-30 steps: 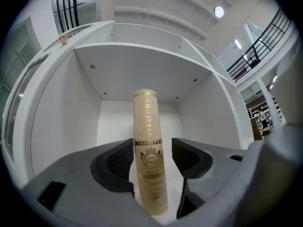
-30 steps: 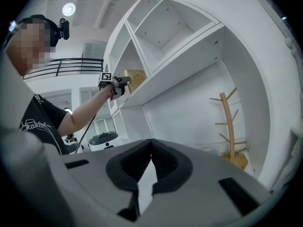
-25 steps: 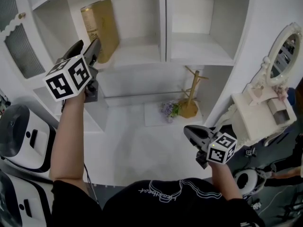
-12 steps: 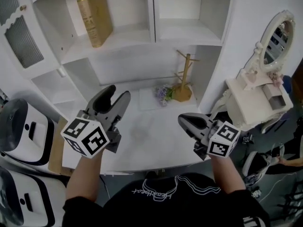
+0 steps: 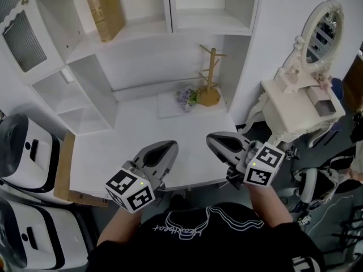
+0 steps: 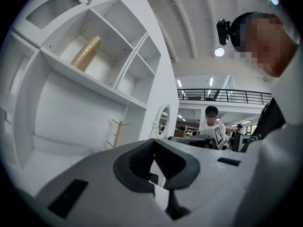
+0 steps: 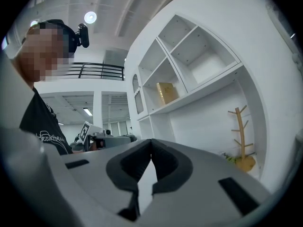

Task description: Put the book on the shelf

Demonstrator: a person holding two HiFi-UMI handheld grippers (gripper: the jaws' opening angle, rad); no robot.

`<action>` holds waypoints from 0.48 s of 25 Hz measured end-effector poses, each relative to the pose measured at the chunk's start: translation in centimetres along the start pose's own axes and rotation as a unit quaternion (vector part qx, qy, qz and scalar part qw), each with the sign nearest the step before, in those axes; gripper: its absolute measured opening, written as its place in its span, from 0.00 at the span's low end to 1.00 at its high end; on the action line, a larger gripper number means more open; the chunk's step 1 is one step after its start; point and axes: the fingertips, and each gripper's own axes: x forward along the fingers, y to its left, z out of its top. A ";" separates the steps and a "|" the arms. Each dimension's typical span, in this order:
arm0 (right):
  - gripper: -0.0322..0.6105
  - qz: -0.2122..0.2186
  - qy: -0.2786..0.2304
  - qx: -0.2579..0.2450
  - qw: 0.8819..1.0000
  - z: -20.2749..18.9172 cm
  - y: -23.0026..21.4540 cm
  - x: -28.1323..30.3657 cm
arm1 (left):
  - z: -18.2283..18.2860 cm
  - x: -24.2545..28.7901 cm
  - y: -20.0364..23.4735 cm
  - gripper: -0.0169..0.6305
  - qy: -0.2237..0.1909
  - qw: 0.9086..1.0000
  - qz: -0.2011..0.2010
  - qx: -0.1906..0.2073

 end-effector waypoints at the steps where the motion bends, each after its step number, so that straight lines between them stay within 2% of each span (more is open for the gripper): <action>1: 0.06 -0.003 0.001 -0.001 1.000 -0.3 0.2 -0.3 | -0.6 -0.1 -0.5 0.03 0.001 1.000 0.001 0.004; 6: 0.06 -0.017 0.011 0.001 1.000 -2.3 1.0 -1.6 | -3.0 -0.6 -1.8 0.03 0.007 1.000 0.012 0.027; 12: 0.06 -0.022 0.011 0.002 1.000 -2.9 1.8 -2.4 | -4.2 -0.5 -2.8 0.03 0.016 1.000 0.008 0.023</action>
